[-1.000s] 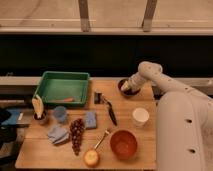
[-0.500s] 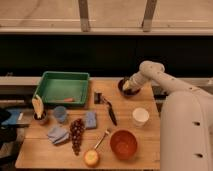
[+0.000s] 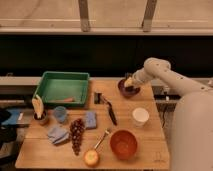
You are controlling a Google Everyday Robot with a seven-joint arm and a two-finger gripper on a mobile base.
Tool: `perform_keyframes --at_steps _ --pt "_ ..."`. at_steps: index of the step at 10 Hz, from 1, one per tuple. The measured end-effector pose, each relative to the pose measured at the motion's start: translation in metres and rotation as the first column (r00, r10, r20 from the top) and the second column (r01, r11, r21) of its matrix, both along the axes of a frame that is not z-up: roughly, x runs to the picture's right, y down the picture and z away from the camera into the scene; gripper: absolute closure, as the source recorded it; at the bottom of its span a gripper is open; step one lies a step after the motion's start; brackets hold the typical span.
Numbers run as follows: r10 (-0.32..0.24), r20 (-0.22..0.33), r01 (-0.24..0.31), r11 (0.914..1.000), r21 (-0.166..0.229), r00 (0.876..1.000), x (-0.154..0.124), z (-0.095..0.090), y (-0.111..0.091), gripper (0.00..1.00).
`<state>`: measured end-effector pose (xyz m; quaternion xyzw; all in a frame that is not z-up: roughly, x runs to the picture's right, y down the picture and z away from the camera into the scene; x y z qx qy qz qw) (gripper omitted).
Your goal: Wipe purple bowl with eraser
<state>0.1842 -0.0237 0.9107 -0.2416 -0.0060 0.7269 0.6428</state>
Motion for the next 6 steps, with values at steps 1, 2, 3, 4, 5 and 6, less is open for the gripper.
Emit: perform_keyframes --at_steps 1,2,3,4,5,6 --pt "-0.001 0.000 0.001 1.0000 0.002 1.000 0.001 -0.002 0.000 1.00" --pt "-0.011 -0.007 0.011 0.9999 0.002 1.000 0.002 -0.004 0.002 1.00" --pt "-0.017 -0.022 0.017 0.9999 0.003 1.000 0.005 -0.012 0.002 1.00" --pt "-0.019 -0.044 0.020 0.9998 0.004 0.999 0.015 -0.017 0.003 1.00" --pt "-0.017 -0.069 0.018 0.9998 0.007 0.997 0.026 -0.023 0.002 1.00" --pt "-0.017 -0.086 0.018 0.9998 0.010 0.996 0.030 -0.025 -0.001 1.00"
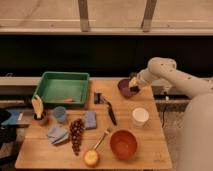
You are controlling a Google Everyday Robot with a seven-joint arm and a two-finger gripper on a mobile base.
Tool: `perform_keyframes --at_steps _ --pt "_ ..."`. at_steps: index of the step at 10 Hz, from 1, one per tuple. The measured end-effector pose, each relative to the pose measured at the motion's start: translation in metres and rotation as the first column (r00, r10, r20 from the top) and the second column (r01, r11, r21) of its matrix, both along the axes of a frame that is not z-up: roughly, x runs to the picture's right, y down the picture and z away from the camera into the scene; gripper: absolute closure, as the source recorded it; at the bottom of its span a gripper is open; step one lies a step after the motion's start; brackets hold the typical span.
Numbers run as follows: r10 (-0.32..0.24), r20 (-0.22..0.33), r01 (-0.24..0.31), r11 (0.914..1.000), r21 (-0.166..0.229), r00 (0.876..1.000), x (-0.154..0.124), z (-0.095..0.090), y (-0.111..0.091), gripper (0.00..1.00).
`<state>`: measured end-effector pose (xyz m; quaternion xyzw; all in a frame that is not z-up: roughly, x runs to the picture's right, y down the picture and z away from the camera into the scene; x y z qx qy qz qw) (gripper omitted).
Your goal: Wipe purple bowl with eraser
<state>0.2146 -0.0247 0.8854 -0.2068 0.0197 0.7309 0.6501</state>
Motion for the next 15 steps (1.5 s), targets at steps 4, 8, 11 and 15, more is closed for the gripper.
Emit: perform_keyframes --at_steps 4,8,11,15 --pt "-0.003 -0.040 0.003 1.0000 0.003 0.999 0.013 0.014 -0.015 1.00" --pt "-0.065 0.011 0.065 0.9978 0.011 0.998 -0.027 0.035 -0.029 1.00" --pt "-0.139 0.030 0.138 0.9899 0.035 0.990 -0.046 0.014 -0.022 1.00" --pt "-0.187 -0.052 0.184 0.9817 -0.049 0.981 -0.030 -0.022 0.007 1.00"
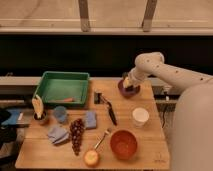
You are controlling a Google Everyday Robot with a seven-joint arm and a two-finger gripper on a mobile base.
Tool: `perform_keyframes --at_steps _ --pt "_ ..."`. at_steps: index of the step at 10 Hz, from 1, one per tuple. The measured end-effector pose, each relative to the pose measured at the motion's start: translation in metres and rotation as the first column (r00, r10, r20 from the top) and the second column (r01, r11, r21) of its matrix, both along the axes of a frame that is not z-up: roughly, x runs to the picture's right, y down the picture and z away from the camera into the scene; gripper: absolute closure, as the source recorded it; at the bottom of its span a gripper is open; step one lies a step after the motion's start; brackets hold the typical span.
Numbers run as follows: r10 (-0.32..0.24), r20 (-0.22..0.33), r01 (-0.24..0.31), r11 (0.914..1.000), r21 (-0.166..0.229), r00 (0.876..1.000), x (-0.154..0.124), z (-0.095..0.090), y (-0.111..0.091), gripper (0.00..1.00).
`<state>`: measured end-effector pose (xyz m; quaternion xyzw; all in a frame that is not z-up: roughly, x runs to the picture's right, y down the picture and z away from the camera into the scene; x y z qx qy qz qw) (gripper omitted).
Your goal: Wipe purple bowl with eraser
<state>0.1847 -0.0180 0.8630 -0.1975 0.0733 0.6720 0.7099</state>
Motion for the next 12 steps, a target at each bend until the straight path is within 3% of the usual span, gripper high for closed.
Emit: perform_keyframes --at_steps 2,4,6,10,12 --pt "0.019 -0.067 -0.020 0.9996 -0.018 0.998 0.029 -0.001 0.002 1.00" --pt "0.046 -0.107 -0.049 0.9986 -0.022 0.993 0.047 0.016 -0.010 1.00" --pt "0.072 -0.115 -0.074 0.9972 -0.011 0.991 0.052 0.033 -0.020 1.00" --pt "0.063 -0.043 -0.062 0.9978 0.024 0.997 0.010 0.053 -0.038 1.00" --pt "0.037 0.002 -0.037 0.9991 0.022 0.999 -0.011 0.049 -0.029 1.00"
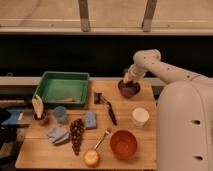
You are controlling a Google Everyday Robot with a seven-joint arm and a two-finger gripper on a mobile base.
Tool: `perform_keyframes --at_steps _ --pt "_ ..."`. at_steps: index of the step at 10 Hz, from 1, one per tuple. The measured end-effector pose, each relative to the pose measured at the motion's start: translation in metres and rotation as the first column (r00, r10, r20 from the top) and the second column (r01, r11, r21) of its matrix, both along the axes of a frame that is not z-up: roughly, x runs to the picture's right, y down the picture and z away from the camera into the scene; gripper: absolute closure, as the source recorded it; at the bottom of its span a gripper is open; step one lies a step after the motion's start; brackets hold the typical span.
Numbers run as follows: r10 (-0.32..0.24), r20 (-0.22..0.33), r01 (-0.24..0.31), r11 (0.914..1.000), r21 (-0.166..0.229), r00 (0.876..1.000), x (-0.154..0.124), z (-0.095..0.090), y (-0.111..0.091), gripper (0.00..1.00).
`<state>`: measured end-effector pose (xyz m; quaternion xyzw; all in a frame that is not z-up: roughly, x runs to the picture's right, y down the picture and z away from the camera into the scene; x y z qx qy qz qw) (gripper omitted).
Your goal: Wipe purple bowl with eraser
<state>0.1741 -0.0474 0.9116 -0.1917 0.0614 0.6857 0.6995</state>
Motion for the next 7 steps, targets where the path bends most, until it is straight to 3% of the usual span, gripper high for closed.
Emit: perform_keyframes --at_steps 4,7 --pt "-0.051 0.034 0.052 0.9985 -0.020 0.998 -0.016 -0.032 0.032 1.00" --pt "-0.052 -0.050 0.051 0.9983 -0.028 0.997 0.022 -0.050 0.044 1.00"
